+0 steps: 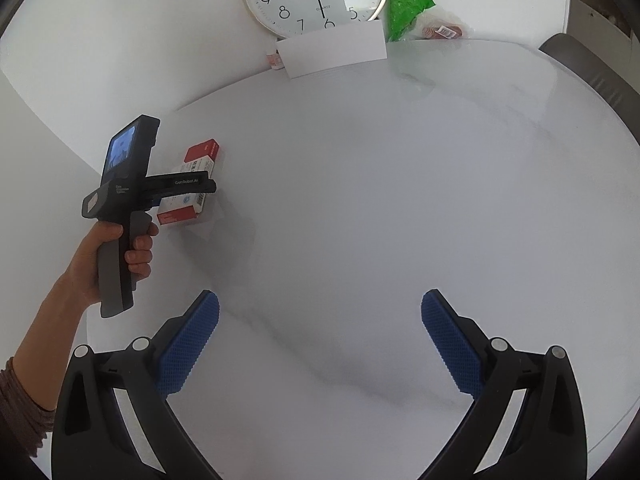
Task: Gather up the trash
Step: 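Close left tool on the red-and-white medicine box and lift it, then carry medicine box over the white bin and open left tool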
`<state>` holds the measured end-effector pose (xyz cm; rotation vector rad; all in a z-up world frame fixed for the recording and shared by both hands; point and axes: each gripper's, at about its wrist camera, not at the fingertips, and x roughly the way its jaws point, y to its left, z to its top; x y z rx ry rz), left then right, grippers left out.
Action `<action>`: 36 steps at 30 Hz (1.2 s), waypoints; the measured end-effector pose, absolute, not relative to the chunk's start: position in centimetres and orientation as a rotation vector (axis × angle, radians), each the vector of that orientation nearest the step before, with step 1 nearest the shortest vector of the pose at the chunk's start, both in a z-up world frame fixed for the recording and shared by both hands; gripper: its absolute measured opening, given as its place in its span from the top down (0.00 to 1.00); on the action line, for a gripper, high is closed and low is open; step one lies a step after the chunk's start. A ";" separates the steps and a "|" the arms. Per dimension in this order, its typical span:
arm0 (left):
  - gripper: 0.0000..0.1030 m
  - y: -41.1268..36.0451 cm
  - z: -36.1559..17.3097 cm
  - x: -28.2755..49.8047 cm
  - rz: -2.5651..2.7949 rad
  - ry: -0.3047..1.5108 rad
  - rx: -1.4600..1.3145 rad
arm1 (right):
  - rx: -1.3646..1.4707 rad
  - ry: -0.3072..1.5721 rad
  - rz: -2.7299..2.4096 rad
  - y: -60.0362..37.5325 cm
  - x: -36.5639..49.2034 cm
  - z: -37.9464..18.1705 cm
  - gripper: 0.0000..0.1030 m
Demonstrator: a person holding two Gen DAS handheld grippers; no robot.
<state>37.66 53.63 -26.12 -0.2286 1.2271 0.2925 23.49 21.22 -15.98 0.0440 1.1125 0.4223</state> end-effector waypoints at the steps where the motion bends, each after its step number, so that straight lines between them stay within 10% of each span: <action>1: 0.08 53.5 -26.1 37.6 0.295 1.220 -0.223 | 0.044 1.113 0.421 21.2 23.5 -16.0 0.03; 4: 0.23 53.1 -25.7 37.4 0.307 1.186 -0.210 | 0.046 1.110 0.418 20.8 23.2 -16.1 0.03; 15: 0.23 46.3 -20.2 32.3 0.272 1.139 -0.131 | 0.046 1.051 0.375 16.6 19.1 -13.6 0.03; 36: 0.23 1.2 -12.0 2.0 -0.292 1.059 0.107 | 0.137 1.021 0.006 -16.4 -8.5 -12.4 0.03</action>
